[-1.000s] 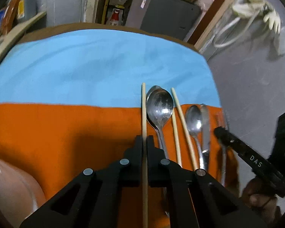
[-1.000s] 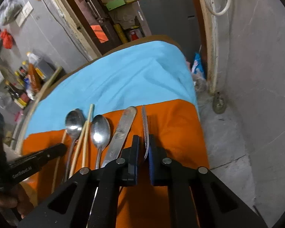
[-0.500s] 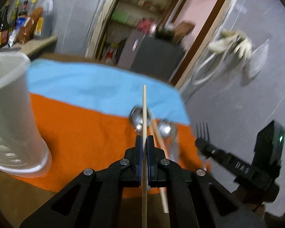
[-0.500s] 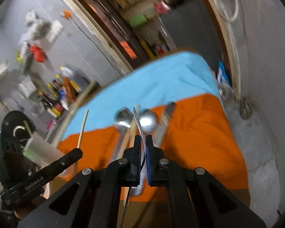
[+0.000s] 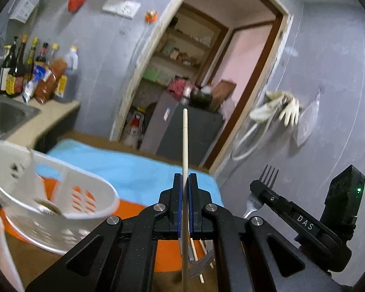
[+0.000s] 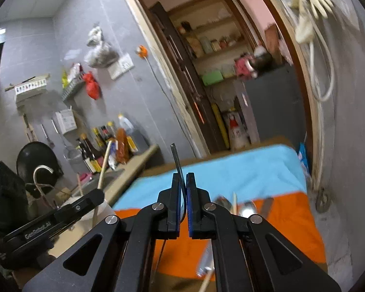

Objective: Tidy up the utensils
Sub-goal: 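Lift the chopstick and fork and carry both over the white caddy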

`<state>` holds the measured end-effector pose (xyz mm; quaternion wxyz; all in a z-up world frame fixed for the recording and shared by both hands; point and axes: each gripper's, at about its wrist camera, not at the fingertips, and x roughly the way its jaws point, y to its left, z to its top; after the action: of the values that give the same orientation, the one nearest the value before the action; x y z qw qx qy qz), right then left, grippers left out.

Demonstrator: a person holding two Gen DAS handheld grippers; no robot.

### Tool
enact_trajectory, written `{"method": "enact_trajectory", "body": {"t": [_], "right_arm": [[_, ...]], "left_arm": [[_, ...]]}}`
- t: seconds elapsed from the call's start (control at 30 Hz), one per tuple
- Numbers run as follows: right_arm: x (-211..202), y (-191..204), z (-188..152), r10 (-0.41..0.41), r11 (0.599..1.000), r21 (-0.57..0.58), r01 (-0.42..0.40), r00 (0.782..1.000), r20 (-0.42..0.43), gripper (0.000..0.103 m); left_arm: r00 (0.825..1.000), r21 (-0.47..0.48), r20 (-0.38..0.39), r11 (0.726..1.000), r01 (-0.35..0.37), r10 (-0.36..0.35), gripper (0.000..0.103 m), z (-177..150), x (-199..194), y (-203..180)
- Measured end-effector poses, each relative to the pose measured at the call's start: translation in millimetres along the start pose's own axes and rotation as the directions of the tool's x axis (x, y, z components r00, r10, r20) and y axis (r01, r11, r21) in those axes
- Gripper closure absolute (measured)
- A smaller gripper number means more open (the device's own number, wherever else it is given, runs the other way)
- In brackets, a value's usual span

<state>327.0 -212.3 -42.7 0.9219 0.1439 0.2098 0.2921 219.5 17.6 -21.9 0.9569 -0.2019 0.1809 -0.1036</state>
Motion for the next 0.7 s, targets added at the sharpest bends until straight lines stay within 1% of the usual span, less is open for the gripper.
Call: {"method": "enact_trajectory", "body": {"t": [0.17,0.3,0.43,0.57,0.7], "right_arm": [[-7.7,41.1,31.6,0.008,0.999,-0.054,-0.005,0.998,0.060,0.101],[-9.6,68.7,50.8,0.032,0.996,-0.082,-0.023,0.994,0.109,0.101],[2.8,101.1,63.6,0.058,0.990,-0.138,-0.036,0.986,0.154,0.101],[22.1,125.2,62.3,0.042,0.984,-0.176,-0.014,0.987,0.157,0.101],[39.7,141.8,50.7,0.021,0.978,-0.211,0.010,0.989,0.148,0.101]], "left_arm": [[0.997,-0.039,0.075,0.999,0.005,-0.002,0.101,38.1,-29.8,25.9],[0.989,-0.071,0.147,0.997,-0.021,0.031,0.101,68.0,-46.5,60.4],[0.973,-0.095,0.216,0.993,-0.068,0.087,0.101,91.8,-58.5,107.2],[0.955,-0.147,0.268,0.985,-0.091,0.128,0.101,97.9,-60.6,152.4],[0.935,-0.194,0.310,0.974,-0.116,0.173,0.101,94.1,-57.6,184.0]]}}
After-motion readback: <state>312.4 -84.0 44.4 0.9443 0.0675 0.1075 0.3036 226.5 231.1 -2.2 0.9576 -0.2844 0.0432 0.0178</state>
